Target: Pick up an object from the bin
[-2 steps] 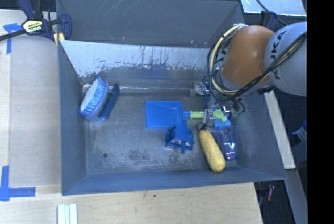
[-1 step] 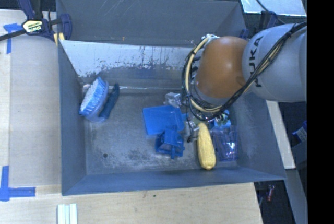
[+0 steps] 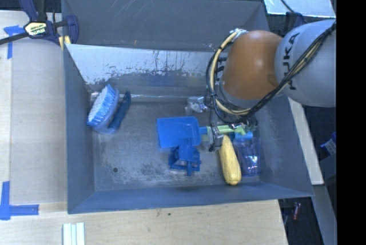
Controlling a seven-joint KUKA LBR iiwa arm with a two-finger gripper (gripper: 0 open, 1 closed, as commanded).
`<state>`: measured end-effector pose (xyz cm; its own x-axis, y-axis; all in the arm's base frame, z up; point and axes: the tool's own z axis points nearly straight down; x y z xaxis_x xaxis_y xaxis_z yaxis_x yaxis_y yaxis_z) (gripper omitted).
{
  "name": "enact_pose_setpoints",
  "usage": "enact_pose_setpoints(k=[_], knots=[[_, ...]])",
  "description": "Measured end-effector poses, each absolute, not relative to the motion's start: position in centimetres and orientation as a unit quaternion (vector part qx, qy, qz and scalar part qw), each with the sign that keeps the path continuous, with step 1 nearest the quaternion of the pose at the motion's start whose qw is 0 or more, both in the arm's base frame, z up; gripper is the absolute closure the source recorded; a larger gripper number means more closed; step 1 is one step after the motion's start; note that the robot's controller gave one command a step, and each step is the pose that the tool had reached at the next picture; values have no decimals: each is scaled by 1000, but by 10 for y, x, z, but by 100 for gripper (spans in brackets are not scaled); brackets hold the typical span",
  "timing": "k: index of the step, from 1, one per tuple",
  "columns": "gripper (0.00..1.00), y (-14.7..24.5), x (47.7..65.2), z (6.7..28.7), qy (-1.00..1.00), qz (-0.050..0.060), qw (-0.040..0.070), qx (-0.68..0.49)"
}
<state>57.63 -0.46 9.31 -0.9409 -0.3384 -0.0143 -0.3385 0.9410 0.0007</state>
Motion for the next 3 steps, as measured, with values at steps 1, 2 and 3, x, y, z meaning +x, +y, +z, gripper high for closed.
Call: enact_pose_setpoints(k=[1, 2, 3], knots=[[0, 3, 579, 99, 976, 0, 11, -219], [0, 15, 569, 70, 980, -2, 16, -199], [100, 67, 587, 71, 957, -2, 16, -290]])
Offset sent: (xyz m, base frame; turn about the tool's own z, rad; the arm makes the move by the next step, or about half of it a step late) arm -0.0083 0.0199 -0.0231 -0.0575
